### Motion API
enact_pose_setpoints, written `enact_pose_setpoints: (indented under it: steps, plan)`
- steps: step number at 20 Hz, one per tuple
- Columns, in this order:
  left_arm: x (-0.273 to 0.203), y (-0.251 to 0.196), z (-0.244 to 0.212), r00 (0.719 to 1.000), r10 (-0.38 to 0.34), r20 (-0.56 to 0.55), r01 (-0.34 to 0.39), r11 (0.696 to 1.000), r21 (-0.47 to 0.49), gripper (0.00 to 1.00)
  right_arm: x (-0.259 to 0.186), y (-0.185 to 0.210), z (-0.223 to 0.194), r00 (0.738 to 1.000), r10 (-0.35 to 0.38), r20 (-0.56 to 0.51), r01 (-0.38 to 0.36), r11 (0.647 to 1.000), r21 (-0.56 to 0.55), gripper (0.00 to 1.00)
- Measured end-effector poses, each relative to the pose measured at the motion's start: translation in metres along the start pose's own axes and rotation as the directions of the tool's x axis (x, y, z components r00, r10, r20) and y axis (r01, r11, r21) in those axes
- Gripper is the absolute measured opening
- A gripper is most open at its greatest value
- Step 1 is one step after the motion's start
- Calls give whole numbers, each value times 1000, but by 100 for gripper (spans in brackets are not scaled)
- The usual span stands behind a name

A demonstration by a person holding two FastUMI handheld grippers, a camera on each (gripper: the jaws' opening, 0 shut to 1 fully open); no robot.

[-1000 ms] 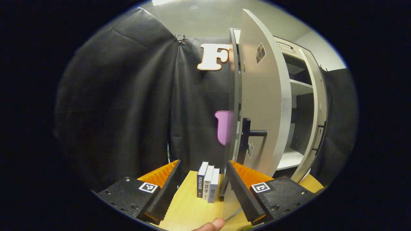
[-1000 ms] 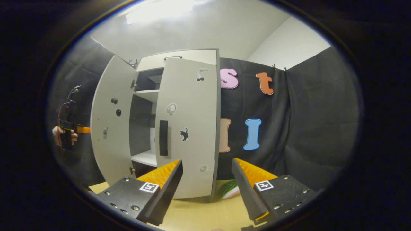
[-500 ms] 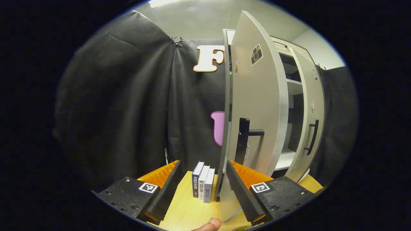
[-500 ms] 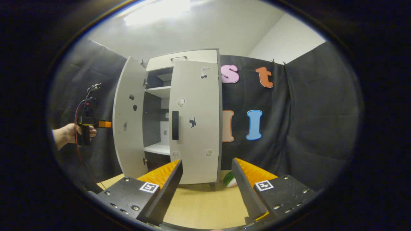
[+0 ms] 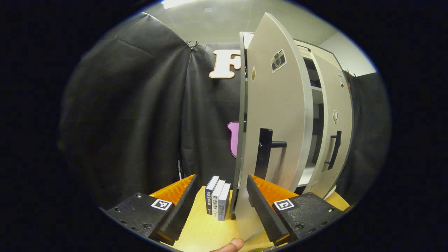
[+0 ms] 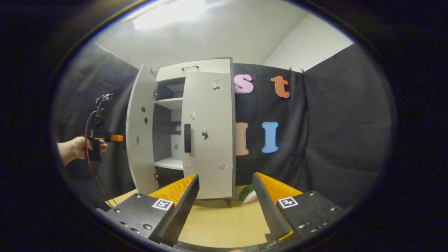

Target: Grasp the bottle in the cabinet with the left hand and place it on the coaster, then close the right door with the right hand and the left door with the left hand.

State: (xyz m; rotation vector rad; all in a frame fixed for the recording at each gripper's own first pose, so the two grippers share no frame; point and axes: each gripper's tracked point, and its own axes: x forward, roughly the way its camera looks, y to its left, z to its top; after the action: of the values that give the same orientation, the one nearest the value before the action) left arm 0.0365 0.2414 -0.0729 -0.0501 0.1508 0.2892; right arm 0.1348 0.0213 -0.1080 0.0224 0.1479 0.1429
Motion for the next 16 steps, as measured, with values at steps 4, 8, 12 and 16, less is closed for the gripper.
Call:
enact_pose_setpoints:
  steps: [4,8,12,16]
  plan:
    - [1,-19,-1,999,-38,-7,38,999,-7,88,-5,-4,-4,1000,1,-19,-1,1000,-21,93]
    - [2,-35,-1,999,-51,-11,50,998,-22,88,-3,-6,-4,1000,-2,-18,1,999,-38,93]
    - [5,-52,-1,998,-61,-28,61,998,6,90,-4,-1,-6,1000,14,-27,-14,1000,-23,93]
    - [4,-65,-3,998,-60,-27,61,998,23,90,-7,0,-9,999,15,-52,-16,1000,-26,93]
